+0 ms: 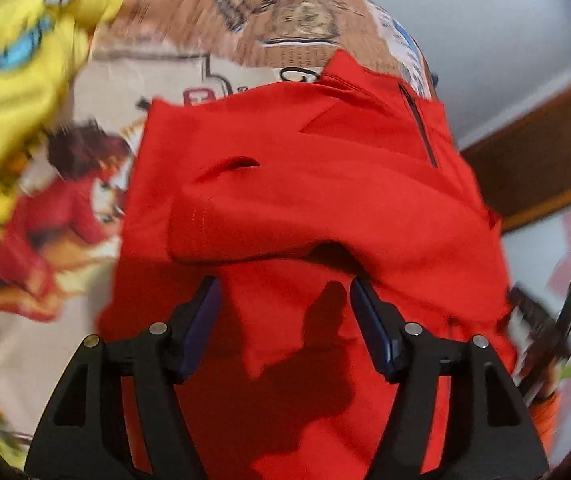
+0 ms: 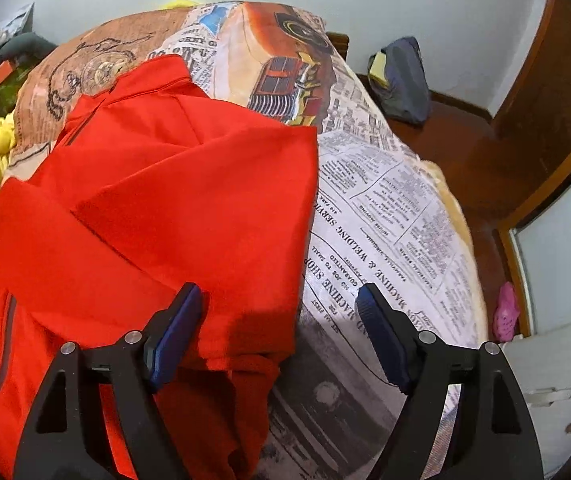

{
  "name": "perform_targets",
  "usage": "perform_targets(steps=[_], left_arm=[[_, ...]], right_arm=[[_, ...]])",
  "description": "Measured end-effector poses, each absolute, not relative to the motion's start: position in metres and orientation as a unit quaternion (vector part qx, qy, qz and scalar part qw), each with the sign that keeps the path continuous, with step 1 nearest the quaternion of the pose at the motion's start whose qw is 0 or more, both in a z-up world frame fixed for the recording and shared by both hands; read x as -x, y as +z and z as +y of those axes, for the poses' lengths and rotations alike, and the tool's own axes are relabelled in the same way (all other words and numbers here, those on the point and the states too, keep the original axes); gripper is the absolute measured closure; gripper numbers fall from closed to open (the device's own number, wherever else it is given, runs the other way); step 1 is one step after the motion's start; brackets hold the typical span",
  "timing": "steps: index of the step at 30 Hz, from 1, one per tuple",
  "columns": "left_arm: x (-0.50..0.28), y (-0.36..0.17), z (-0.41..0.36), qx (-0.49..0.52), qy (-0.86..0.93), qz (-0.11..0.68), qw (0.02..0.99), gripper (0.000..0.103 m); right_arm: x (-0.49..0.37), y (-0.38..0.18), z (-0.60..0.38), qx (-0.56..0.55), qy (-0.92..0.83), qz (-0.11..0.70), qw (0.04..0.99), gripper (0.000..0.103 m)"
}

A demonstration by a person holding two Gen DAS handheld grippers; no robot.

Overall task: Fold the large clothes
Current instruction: 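Pinch the jacket fabric with the left tool and lift it toward the collar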

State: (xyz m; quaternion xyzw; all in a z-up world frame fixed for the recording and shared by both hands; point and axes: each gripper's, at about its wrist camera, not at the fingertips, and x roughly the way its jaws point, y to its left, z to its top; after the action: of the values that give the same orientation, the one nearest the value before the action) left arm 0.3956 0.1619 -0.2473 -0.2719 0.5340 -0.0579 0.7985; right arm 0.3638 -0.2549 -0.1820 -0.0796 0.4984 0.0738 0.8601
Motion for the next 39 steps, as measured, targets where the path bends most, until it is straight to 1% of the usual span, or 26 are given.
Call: perform_targets(steps=[4,7,8,9,10,11,12,13,14,17,20,23,26,28,29,30,32,35,39], left_arm=[[-0.406,-0.261,0.173,0.357,-0.060,0.499,0.787,0.037],[-0.418,-0.267,0.175,0.362,-0.041,0.487,0.794,0.037],[-0.423,-0.270,0.175,0.360,-0.033,0.489,0.794,0.044],[-0.429,-0.274,0.174,0.353,-0.023,0.493,0.794,0.058],[-0.436,-0.276,0.172,0.346,-0.018,0.499,0.794,0.067],[-0.440,-0.278,0.171,0.341,-0.016,0.502,0.795,0.083],[-0.446,-0.277,0.168,0.330,-0.015,0.502,0.799,0.095],[-0.451,-0.274,0.164,0.313,-0.009,0.500,0.807,0.097],[-0.454,-0.269,0.161,0.297,-0.008,0.497,0.815,0.103],[-0.463,-0.241,0.147,0.231,-0.004,0.479,0.847,0.103],[-0.461,-0.199,0.141,0.184,-0.002,0.442,0.878,0.103],[-0.448,-0.152,0.145,0.160,-0.001,0.398,0.903,0.103],[-0.432,-0.122,0.149,0.142,0.004,0.387,0.911,0.103],[-0.421,-0.117,0.151,0.137,-0.004,0.395,0.909,0.096],[-0.419,-0.120,0.151,0.139,-0.008,0.402,0.905,0.081],[-0.416,-0.126,0.154,0.147,-0.012,0.416,0.897,0.053],[-0.408,-0.142,0.158,0.177,-0.016,0.434,0.883,0.032],[-0.404,-0.172,0.166,0.233,-0.027,0.465,0.854,0.031],[-0.411,-0.230,0.180,0.365,-0.057,0.498,0.784,0.031]], right_arm=[[-0.358,-0.181,-0.245,0.123,0.079,0.486,0.861,0.026],[-0.356,-0.185,-0.243,0.137,0.083,0.488,0.858,0.026],[-0.357,-0.187,-0.244,0.136,0.084,0.490,0.857,0.026],[-0.357,-0.188,-0.245,0.134,0.083,0.492,0.856,0.026],[-0.356,-0.188,-0.246,0.130,0.084,0.493,0.856,0.026],[-0.357,-0.187,-0.248,0.125,0.085,0.494,0.856,0.026],[-0.356,-0.186,-0.249,0.120,0.086,0.495,0.856,0.026],[-0.356,-0.185,-0.250,0.115,0.087,0.496,0.857,0.026],[-0.356,-0.183,-0.251,0.110,0.088,0.496,0.857,0.026],[-0.354,-0.176,-0.255,0.100,0.091,0.492,0.860,0.026],[-0.355,-0.165,-0.255,0.095,0.098,0.483,0.865,0.026],[-0.353,-0.157,-0.254,0.089,0.102,0.473,0.871,0.026],[-0.348,-0.152,-0.252,0.081,0.120,0.470,0.871,0.026],[-0.342,-0.153,-0.248,0.085,0.129,0.470,0.869,0.026],[-0.339,-0.155,-0.247,0.089,0.132,0.472,0.867,0.026],[-0.337,-0.157,-0.246,0.092,0.134,0.473,0.866,0.026],[-0.331,-0.163,-0.242,0.101,0.138,0.478,0.862,0.026],[-0.327,-0.168,-0.240,0.108,0.138,0.483,0.858,0.026],[-0.327,-0.172,-0.240,0.109,0.133,0.488,0.856,0.026]])
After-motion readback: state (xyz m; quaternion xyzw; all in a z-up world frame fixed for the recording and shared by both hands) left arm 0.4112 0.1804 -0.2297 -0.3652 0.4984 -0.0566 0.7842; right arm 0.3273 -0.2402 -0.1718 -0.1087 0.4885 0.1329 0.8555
